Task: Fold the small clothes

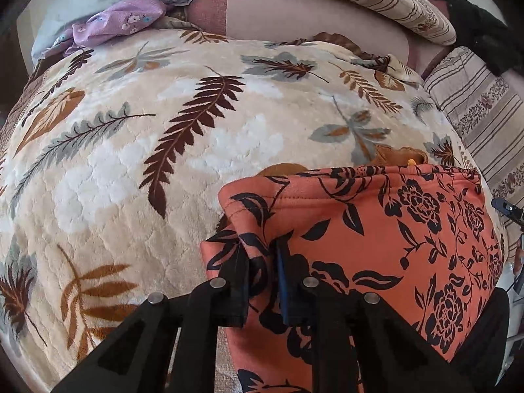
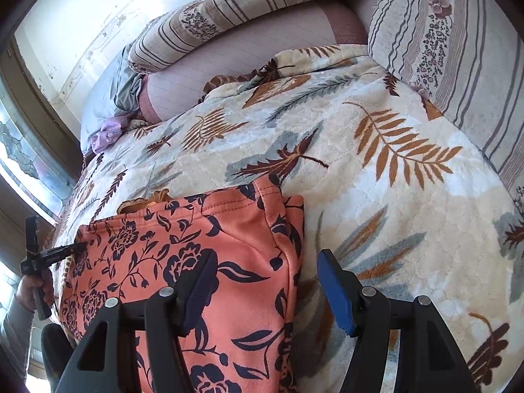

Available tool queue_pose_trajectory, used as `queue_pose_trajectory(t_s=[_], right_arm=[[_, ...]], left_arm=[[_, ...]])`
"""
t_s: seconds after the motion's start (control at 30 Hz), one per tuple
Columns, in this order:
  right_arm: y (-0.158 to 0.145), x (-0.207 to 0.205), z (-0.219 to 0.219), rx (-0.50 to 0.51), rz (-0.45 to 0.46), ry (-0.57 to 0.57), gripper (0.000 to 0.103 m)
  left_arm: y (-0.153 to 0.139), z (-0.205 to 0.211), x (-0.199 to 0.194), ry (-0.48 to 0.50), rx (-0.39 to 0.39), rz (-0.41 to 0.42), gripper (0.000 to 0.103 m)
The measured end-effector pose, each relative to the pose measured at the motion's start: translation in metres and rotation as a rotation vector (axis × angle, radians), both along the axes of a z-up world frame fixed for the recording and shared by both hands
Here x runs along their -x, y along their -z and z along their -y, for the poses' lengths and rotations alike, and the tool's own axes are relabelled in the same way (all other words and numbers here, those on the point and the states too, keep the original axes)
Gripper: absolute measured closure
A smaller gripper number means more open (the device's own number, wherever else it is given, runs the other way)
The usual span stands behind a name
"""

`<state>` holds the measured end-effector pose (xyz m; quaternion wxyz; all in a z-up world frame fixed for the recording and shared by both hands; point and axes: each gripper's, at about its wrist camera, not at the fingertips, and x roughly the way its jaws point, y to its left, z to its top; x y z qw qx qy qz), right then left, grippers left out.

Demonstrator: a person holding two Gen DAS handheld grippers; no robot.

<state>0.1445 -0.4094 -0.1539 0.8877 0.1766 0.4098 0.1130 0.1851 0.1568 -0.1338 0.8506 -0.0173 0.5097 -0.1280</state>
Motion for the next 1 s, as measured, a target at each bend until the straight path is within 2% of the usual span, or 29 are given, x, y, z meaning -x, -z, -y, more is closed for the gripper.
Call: queue_pose_trajectory(t_s=[0.1,0.27,0.37,0.57,0.6,0.63,0.67,0.73,0.8,0.9,1.0], right_arm=[[-0.005,-0.008,-0.008,0.021,0.020,-0.027,0.036],[-0.013,-0.030,-0.033,0.119,0.061,-0.103,0.036],[0.000,-0.047,-0.047,0.198,0.022,-0.141,0.036],[0.022,-0.069,-0.028,0.087,-0.033,-0.054,0.036],[0.023,-0.072,-0.029,0.090,-0.046,-0.067,0.042],[0.024,-0.075,-0.031,0.108,-0.058,-0.080,0.074],[0.022,-0.075,-0.032,0.125,-0.069,-0.081,0.085],[0.011,-0.069,-0.030,0.116,-0.040,-0.066,0.092],[-0.004,-0.056,-0.028,0.097,0.000,-0.049,0.093],[-0.031,-0.028,-0.031,0.114,0.073,-0.046,0.094],[-0.063,0.009,-0.033,0.113,0.171,-0.034,0.094]], left_arm=[[0.005,-0.002,-0.006,-0.012,0.014,-0.011,0.086],[0.007,0.002,-0.003,-0.002,-0.010,0.011,0.085],[0.008,0.000,-0.002,-0.007,-0.001,0.013,0.085],[0.008,0.000,-0.002,-0.005,-0.007,0.019,0.085],[0.008,0.001,-0.002,-0.005,-0.010,0.020,0.085],[0.008,0.001,-0.002,-0.006,-0.013,0.022,0.085],[0.007,0.001,-0.002,-0.011,-0.016,0.026,0.085],[0.004,0.002,0.000,-0.023,-0.018,0.046,0.087],[-0.004,0.002,0.006,-0.036,-0.034,0.090,0.094],[-0.026,0.003,0.026,-0.047,-0.064,0.192,0.098],[-0.061,0.000,0.061,-0.055,-0.054,0.315,0.099]])
